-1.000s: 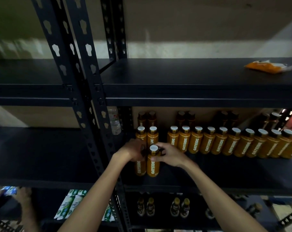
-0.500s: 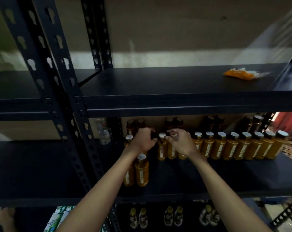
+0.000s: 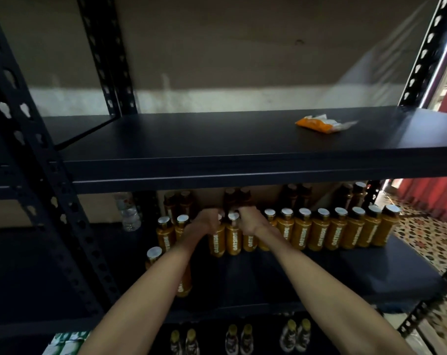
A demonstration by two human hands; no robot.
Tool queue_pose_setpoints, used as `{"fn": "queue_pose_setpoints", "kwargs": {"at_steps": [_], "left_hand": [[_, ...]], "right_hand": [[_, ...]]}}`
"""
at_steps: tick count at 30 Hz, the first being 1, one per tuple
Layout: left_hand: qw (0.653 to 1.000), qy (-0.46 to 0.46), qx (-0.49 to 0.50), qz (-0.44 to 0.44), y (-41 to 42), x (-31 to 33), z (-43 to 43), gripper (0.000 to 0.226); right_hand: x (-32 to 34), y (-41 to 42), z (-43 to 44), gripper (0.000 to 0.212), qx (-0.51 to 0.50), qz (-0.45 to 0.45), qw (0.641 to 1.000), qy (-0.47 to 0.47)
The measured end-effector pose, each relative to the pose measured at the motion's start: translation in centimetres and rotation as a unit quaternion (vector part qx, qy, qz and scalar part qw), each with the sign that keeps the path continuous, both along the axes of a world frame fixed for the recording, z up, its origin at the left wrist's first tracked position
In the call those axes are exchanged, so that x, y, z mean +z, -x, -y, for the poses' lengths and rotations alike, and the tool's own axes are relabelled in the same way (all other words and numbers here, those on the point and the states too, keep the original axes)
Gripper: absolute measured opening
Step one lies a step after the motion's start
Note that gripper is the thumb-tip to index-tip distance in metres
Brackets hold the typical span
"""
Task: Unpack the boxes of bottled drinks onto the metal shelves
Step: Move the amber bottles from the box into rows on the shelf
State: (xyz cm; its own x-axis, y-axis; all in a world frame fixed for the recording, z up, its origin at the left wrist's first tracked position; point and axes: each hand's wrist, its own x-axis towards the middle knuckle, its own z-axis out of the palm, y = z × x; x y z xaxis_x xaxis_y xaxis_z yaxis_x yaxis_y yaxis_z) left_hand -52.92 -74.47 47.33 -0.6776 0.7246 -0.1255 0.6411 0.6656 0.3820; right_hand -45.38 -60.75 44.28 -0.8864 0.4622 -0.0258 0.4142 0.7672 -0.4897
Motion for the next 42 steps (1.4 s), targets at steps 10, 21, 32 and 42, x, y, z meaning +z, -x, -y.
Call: {"fn": "queue_pose_setpoints", "kwargs": {"at_steps": [10, 21, 32, 42], "left_hand": [[0.994, -0.099, -0.037, 0.035, -4.2, -1.9, 2.2, 0.031], [0.984, -0.139, 0.001, 0.109, -7.4, -3.8, 2.8, 0.039], [0.985, -0.135, -0.019, 0.109, -7.2, -3.6, 2.8, 0.041], [0.986, -0.132, -0.035, 0.092, -7.4, -2.7, 3.1, 0.042]], "right_hand": [[-1.8, -9.1, -0.6, 0.037, 0.048, -0.05, 0.995, 0.075], [-3.2, -14.2, -0.7, 0.038, 0.06, -0.105, 0.986, 0.119], [-3.9, -14.1, -0.9, 0.039, 0.044, -0.104, 0.986, 0.126], [-4.7, -14.2, -1.4, 0.044, 0.065, -0.111, 0.98, 0.153]]}}
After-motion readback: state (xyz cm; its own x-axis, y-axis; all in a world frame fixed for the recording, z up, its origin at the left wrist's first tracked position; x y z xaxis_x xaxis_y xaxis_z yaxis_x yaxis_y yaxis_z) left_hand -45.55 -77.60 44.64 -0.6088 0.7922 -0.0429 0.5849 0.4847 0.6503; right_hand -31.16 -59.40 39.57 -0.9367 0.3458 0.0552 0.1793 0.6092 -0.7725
